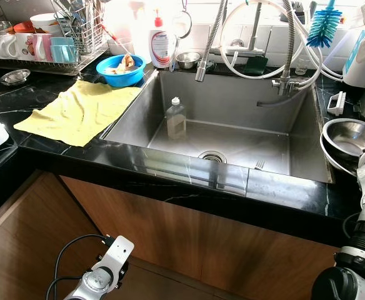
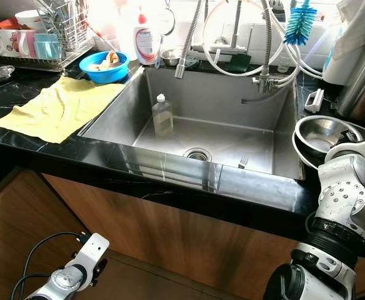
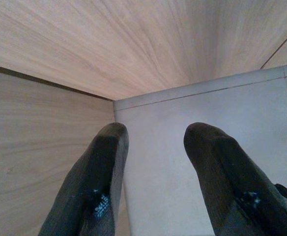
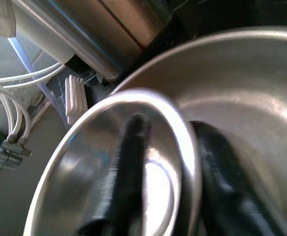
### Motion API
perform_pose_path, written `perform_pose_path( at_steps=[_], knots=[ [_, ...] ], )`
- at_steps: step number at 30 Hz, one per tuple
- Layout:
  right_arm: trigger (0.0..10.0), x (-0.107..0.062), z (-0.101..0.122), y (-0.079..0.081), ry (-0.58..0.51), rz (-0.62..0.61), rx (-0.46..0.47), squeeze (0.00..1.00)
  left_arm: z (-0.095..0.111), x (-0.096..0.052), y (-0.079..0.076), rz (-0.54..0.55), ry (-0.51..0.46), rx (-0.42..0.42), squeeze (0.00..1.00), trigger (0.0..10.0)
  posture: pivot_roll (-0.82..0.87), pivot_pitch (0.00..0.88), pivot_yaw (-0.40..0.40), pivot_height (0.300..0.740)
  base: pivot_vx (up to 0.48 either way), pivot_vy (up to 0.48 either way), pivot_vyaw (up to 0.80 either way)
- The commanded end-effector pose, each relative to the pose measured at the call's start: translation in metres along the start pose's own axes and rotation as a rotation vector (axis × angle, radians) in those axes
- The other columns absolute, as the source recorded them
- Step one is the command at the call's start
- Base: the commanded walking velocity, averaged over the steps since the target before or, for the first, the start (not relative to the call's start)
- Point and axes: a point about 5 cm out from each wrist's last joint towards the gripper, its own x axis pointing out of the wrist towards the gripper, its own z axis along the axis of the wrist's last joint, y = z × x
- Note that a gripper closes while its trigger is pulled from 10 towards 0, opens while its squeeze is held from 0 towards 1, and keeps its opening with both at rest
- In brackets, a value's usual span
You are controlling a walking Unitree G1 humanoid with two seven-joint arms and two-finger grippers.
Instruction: Kitchen organization
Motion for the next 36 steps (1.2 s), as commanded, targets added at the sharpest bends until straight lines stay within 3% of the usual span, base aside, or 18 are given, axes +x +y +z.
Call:
perform_pose_path(
  at_steps=[1,10,15,20,23,24,25,26,27,31,36],
  knots=[
    [0.0,0.001,-0.001,0.002,0.008,-0.011,0.024,0.0,-0.003,-0.001,0.003,0.0,0.011,0.009,0.0,10.0,-0.08,0.0,0.052,0.74,0.0,0.0,0.0],
    [0.0,0.0,0.003,0.0,-0.015,-0.042,0.025,0.0,-0.002,-0.001,0.002,-0.004,0.009,0.007,0.0,10.0,-0.08,0.0,0.051,0.74,0.0,0.0,0.0],
    [0.0,-0.005,0.019,0.005,-0.127,-0.048,-0.029,0.0,-0.001,0.0,0.002,-0.001,0.004,0.007,0.0,10.0,-0.08,0.0,0.05,0.74,0.0,0.0,0.0],
    [0.0,-0.016,0.042,0.026,-0.31,0.028,-0.127,0.0,0.002,0.0,0.002,0.0,-0.004,0.006,0.0,10.0,-0.08,0.0,0.049,0.74,0.0,0.0,0.0],
    [0.0,-0.019,0.045,0.031,-0.346,0.05,-0.167,0.0,0.003,0.001,0.001,-0.001,-0.008,0.005,0.0,10.0,-0.08,0.0,0.049,0.74,0.0,0.0,0.0],
    [4.2,-0.02,0.044,0.041,-0.357,0.127,-0.212,0.0,0.003,0.001,0.0,-0.002,-0.008,0.006,0.0,10.0,-0.08,0.0,0.048,0.74,0.0,0.0,0.0],
    [4.2,-0.02,0.044,0.043,-0.358,0.147,-0.224,0.0,0.003,0.001,0.0,-0.002,-0.008,0.006,0.0,10.0,-0.08,0.0,0.048,0.74,0.0,0.0,0.0],
    [10.0,-0.021,0.041,0.05,-0.35,0.205,-0.272,0.0,0.003,0.001,0.0,-0.003,-0.008,0.007,0.0,10.0,-0.09,0.0,0.049,0.74,0.0,0.0,0.0],
    [10.0,-0.026,0.03,0.067,-0.33,0.35,-0.392,0.0,0.002,0.001,0.0,-0.004,-0.008,0.01,0.0,10.0,-0.09,0.0,0.05,0.74,0.0,0.0,0.0],
    [10.0,-0.046,-0.003,0.098,-0.266,0.657,-0.609,0.0,0.003,0.001,-0.001,-0.006,-0.008,0.013,0.0,10.0,-0.09,0.0,0.05,0.74,0.0,0.0,0.0],
    [10.0,-0.053,-0.022,0.107,-0.207,0.788,-0.683,0.0,0.003,0.001,-0.002,-0.008,-0.01,0.014,0.0,10.0,-0.09,0.0,0.049,0.74,0.0,0.0,0.0]
  ],
)
